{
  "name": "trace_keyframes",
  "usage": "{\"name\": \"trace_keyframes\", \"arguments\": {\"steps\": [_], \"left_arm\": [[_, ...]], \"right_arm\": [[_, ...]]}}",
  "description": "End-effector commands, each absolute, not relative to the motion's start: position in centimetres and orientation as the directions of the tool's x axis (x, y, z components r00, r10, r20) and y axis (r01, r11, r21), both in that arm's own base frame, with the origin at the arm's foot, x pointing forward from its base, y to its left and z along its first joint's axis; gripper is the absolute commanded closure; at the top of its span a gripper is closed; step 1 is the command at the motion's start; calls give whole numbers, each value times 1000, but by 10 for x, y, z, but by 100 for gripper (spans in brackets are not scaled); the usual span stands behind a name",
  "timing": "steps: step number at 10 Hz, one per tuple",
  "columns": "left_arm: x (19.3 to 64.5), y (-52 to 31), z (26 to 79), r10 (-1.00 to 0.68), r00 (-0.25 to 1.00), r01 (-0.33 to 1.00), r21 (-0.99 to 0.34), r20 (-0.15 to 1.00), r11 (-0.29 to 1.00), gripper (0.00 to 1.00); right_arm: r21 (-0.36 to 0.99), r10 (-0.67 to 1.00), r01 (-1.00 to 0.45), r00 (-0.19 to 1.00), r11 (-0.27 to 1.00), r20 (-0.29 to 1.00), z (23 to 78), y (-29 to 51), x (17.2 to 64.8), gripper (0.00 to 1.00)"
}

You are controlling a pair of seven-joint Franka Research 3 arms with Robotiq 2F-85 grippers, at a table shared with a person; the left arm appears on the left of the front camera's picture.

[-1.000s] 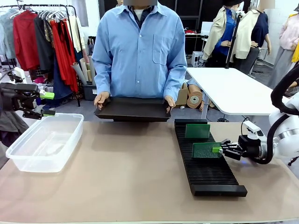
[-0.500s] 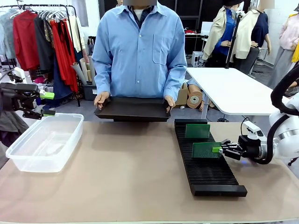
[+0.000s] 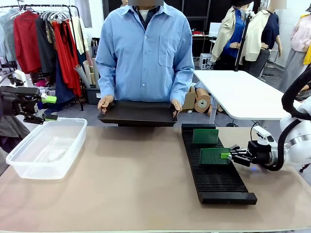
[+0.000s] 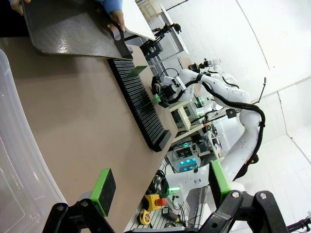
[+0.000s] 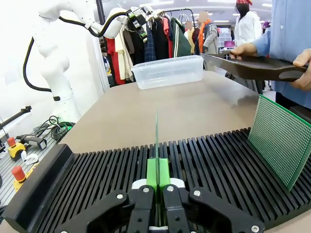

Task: Sort PCBs into racks and boxes based on the side picked up.
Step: If the short side of the Blank PCB is picked up, insert it into the PCB Rack ; if the long side is picked up, place it in the Organizing box.

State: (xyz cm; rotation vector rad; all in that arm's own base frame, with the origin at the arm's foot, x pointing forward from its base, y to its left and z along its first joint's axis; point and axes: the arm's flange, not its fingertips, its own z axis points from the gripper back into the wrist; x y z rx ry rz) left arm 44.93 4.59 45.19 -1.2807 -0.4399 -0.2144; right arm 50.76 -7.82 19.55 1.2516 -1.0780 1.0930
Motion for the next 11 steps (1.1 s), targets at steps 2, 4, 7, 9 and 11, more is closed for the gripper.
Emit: {"name": "trace_keyframes", "arguments": {"steps": [2,4,7,9,11], "left_arm": [[449,46,453,89,898,393,-875,432,281,0],[449,46,453,89,898,393,-875,432,281,0],[449,46,453,89,898,393,-875,432,281,0],[449,46,453,89,898,393,-875,432,281,0],[449,46,453,89,898,393,-875,432,281,0]], "right_arm": [[146,21,-989,147,20,989,199,-77,509,100],[153,7,-988,153,17,988,203,-75,512,100],[166,10,-986,166,23,986,206,-74,516,69],[174,12,-984,175,22,985,207,-74,519,30],[179,8,-984,179,19,984,210,-73,521,0]]}}
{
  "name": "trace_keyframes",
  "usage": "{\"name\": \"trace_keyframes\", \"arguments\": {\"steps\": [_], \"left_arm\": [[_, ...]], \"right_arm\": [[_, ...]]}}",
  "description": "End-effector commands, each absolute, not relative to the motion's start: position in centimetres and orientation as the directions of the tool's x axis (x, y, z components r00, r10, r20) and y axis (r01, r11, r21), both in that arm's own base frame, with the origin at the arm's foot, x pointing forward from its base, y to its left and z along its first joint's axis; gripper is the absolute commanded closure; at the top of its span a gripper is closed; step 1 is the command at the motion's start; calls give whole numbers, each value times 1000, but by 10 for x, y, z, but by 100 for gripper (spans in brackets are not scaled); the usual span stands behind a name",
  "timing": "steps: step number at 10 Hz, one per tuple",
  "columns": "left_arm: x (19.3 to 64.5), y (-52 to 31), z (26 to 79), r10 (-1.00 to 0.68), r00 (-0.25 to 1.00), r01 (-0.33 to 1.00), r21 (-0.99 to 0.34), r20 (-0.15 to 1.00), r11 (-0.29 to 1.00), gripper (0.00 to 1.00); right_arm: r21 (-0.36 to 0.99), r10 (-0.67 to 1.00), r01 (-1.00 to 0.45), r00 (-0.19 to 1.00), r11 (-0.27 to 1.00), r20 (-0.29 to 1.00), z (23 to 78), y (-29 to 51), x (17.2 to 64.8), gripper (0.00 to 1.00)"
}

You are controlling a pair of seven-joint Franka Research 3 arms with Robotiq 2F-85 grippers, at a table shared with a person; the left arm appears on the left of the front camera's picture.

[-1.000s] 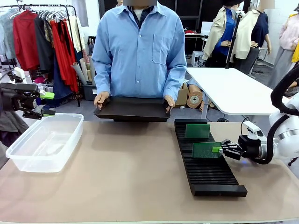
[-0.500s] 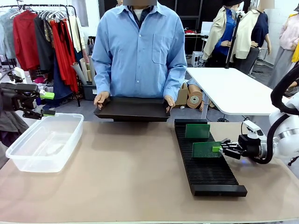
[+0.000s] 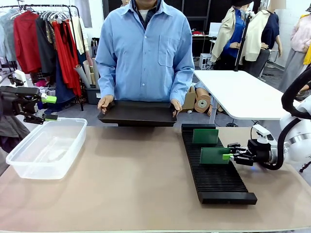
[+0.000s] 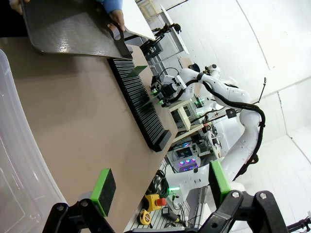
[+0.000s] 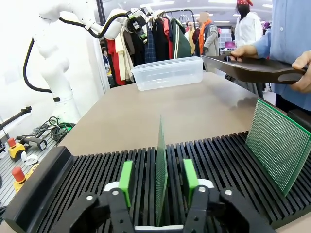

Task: Sort PCBs into racks and boxes based on the side picked up.
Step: If the short side of the Blank PCB is picked up, insert it into the PCB Rack ; if the long side is picked up, place it in the Organizing box.

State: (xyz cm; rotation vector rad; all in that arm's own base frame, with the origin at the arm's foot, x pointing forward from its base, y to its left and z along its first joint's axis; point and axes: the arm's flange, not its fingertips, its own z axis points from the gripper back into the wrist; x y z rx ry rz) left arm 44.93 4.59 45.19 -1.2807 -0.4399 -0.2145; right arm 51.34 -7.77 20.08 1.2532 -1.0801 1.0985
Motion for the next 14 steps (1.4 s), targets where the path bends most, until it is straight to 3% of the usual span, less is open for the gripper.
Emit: {"name": "trace_keyframes", "arguments": {"steps": [1,14], "left_arm": [[449,46,453,89,898,393,-875,432,281,0],[449,46,453,89,898,393,-875,432,281,0]], "right_arm": [[181,9,-983,181,17,983,212,-73,522,0],[171,29,-985,171,7,985,208,-77,520,0]]}}
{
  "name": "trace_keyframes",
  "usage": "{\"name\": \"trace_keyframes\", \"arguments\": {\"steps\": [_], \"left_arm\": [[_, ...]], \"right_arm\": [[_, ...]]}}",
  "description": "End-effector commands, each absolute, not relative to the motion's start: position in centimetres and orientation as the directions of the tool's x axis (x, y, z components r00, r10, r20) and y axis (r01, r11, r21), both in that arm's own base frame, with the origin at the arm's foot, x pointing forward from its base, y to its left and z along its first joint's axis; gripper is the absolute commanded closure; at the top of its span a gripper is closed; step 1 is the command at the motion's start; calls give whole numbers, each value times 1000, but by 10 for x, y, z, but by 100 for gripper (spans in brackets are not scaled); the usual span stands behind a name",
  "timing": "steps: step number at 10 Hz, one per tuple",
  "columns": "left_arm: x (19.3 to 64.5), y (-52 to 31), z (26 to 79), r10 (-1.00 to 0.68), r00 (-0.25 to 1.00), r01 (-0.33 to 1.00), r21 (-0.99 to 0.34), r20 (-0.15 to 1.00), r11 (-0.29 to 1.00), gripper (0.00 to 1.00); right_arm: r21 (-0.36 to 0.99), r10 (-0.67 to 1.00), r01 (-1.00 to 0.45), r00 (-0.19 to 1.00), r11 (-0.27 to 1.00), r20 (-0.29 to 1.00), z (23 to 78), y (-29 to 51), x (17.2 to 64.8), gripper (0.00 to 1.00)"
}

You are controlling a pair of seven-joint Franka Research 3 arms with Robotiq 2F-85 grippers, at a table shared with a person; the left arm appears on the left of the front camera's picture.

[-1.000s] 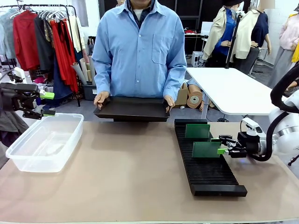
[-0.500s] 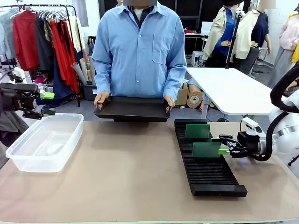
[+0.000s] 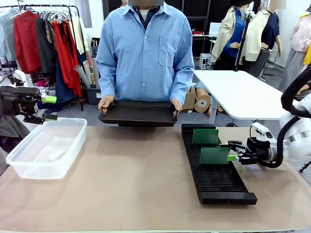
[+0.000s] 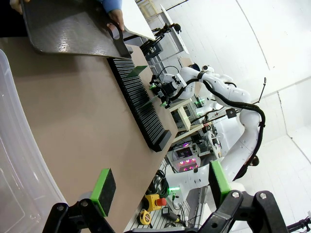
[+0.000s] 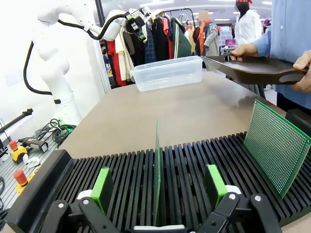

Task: Sort PCBs into racks and boxes based on the side picked up.
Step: If the short side of the Blank PCB is picked up, insert it into the PCB Rack ; if the long side is picked up, place it in the Organizing box.

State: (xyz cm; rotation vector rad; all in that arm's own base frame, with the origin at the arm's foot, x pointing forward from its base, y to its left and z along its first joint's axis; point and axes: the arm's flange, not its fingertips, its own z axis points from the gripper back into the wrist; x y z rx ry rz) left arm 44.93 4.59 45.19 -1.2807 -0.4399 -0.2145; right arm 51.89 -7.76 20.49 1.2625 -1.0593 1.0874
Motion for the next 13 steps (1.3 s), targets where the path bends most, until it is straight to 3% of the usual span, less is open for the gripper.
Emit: {"name": "trace_keyframes", "arguments": {"steps": [1,8,13], "left_arm": [[449,46,453,89,898,393,-875,432,281,0],[449,46,453,89,898,393,-875,432,281,0],[449,46,453,89,898,393,-875,432,281,0]], "right_arm": [[171,29,-985,171,7,985,208,-77,520,0],[177,29,-984,177,8,984,205,-78,519,0],[158,40,-987,159,25,986,239,-63,524,0]]}}
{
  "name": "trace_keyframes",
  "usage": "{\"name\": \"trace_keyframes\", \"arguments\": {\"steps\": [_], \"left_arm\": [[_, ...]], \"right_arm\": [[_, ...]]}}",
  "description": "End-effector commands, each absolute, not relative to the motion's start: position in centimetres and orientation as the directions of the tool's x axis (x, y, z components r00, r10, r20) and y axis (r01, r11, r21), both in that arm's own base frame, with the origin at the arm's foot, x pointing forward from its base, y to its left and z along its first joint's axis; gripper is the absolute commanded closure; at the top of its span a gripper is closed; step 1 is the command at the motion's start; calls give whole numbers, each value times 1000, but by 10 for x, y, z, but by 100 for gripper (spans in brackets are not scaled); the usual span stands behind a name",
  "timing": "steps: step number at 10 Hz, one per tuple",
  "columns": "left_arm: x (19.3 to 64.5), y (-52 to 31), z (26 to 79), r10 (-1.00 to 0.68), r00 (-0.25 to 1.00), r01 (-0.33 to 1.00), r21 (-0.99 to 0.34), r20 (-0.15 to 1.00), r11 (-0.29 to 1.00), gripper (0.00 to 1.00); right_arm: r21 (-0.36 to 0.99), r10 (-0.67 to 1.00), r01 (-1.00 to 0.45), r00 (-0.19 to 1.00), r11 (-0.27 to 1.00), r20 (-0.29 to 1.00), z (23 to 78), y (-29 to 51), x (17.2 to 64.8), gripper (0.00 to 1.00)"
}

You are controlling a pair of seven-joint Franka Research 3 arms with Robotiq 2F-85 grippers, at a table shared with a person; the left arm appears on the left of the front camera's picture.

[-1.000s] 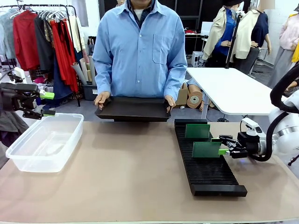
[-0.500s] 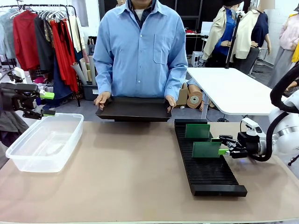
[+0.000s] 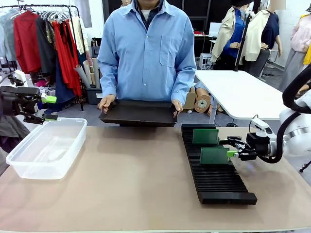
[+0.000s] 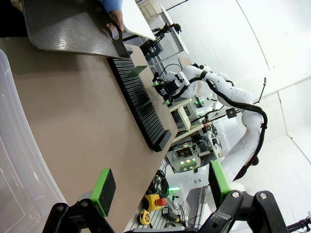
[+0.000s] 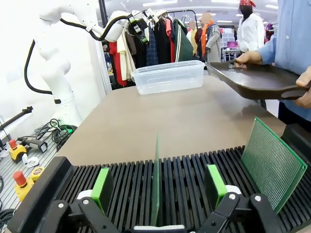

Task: Sort PCBs into racks and boxes based on the side picked up.
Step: If the short side of the Blank PCB is picked up, insert it into the PCB Rack ; if the long side is picked up, place it in the Organizing box.

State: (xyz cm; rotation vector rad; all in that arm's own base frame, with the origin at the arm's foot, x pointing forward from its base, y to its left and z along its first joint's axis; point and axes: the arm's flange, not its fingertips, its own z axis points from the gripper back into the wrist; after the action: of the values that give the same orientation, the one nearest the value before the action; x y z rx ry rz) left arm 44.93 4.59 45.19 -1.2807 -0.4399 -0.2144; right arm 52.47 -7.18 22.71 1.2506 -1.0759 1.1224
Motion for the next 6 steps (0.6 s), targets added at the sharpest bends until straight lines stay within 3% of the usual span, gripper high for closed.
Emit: {"name": "trace_keyframes", "arguments": {"steps": [1,6], "left_arm": [[449,46,453,89,898,393,-875,432,281,0],[449,46,453,89,898,393,-875,432,281,0]], "right_arm": [[174,39,-984,175,32,984,246,-61,524,0],[359,44,-929,364,86,930,287,-49,513,0]]}}
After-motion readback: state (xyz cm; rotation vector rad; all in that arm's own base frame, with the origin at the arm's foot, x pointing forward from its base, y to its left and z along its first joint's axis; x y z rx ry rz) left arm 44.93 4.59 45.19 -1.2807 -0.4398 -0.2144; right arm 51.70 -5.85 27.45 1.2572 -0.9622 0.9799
